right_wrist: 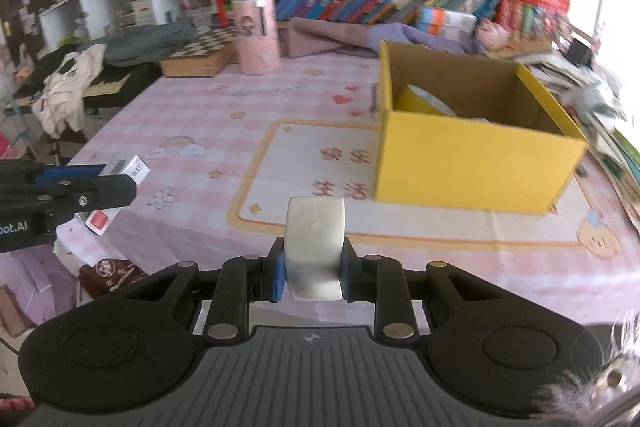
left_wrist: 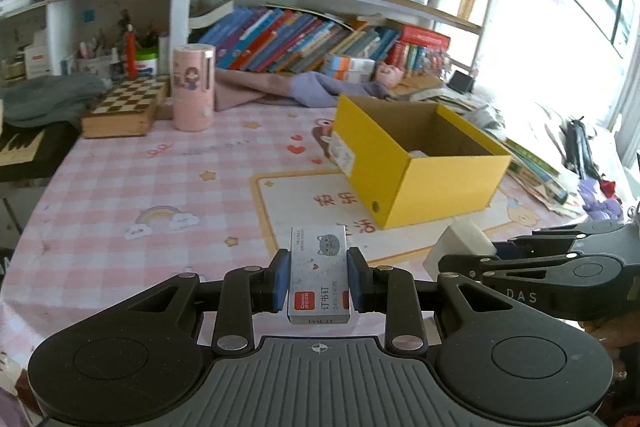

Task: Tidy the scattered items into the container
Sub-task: 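Lift and carry the white cube and card box with both tools toward the yellow box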

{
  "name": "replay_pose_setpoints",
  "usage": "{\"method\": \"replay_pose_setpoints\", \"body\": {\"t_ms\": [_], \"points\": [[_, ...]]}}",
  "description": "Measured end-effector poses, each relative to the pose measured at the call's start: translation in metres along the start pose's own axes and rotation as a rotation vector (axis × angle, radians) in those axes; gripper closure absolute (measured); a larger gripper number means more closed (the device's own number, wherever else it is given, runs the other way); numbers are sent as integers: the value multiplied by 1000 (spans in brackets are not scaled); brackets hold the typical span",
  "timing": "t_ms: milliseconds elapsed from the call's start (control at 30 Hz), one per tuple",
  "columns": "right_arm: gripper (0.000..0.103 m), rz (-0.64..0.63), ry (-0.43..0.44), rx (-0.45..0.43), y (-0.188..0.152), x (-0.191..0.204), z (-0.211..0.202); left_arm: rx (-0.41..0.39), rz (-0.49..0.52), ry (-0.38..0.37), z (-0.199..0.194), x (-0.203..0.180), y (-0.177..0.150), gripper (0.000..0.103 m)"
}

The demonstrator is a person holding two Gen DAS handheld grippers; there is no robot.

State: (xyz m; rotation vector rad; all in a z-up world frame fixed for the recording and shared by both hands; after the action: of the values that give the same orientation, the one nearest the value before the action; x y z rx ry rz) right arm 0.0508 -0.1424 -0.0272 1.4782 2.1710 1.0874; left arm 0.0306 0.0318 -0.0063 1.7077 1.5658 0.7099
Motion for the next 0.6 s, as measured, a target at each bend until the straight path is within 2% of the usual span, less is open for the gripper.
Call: {"method": "replay_pose_setpoints", "body": {"t_ms": [600], "points": [[79, 127, -114, -7, -27, -46, -32, 42, 111, -147, 21, -64, 0, 75]]}}
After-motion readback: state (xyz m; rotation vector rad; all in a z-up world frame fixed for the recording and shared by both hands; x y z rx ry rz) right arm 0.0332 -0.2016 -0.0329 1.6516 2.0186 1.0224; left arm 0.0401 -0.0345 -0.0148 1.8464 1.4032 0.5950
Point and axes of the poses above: each gripper's, at about its wrist camera, not at the fingertips, and z roughly the way its jaws point, x to its left, y to its top, the point moved 5 cm from there along z, roughly the way its jaws point, and after that the axes turned 9 degrees about y, right-handed, at the moved point
